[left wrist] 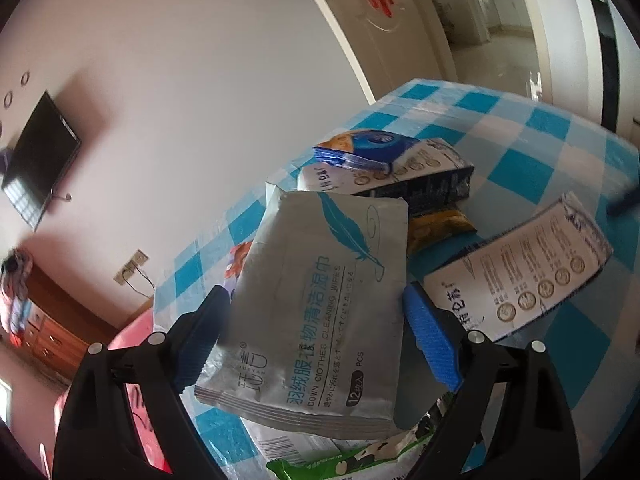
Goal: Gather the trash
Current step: 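Grasp the grey feather-print wipes pack with the left tool while the right grasps the white milk-tea packet, then carry both packs over the orange bucket and open both tools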
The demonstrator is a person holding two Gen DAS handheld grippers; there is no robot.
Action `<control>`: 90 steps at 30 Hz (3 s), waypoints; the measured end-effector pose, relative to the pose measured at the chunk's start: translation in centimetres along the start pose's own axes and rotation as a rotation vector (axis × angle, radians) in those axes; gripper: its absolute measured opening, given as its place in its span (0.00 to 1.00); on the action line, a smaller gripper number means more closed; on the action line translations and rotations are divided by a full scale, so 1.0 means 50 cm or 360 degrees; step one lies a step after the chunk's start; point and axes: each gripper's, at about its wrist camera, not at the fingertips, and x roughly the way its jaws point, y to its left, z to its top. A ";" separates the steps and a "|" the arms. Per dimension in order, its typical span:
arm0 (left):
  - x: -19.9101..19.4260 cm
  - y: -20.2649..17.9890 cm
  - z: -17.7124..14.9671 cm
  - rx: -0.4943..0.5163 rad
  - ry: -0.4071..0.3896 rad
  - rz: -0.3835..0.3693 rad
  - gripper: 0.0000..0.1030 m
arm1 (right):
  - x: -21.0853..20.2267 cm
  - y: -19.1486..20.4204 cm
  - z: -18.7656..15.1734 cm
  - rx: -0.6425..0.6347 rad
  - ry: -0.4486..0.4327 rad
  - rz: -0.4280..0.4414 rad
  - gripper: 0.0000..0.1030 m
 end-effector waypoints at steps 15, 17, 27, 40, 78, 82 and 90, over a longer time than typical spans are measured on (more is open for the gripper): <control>0.007 -0.037 -0.001 0.0096 0.0004 0.0043 0.86 | 0.131 0.003 0.082 -0.0291 0.0122 -0.0043 0.92; 0.008 -0.036 -0.002 0.0083 0.0007 0.0038 0.86 | 0.144 0.005 0.080 -0.0313 0.0145 -0.0059 0.92; 0.003 -0.050 -0.012 0.0114 0.0009 0.0052 0.86 | 0.150 -0.004 0.063 -0.0300 0.0126 -0.0163 0.76; 0.012 -0.063 -0.030 0.0126 0.0074 0.0191 0.86 | 0.085 -0.030 0.006 -0.0094 0.0013 -0.0220 0.64; -0.311 0.171 -0.106 -0.0978 -0.0268 0.0129 0.71 | -0.080 0.125 0.050 -0.0066 -0.0327 -0.0136 0.57; -0.359 0.218 -0.141 -0.1052 -0.0280 0.0239 0.71 | -0.088 0.196 0.093 -0.0167 -0.0375 -0.0052 0.57; -0.441 0.329 -0.237 -0.1238 -0.0228 0.0553 0.71 | -0.064 0.384 0.196 -0.0412 -0.0425 0.0227 0.57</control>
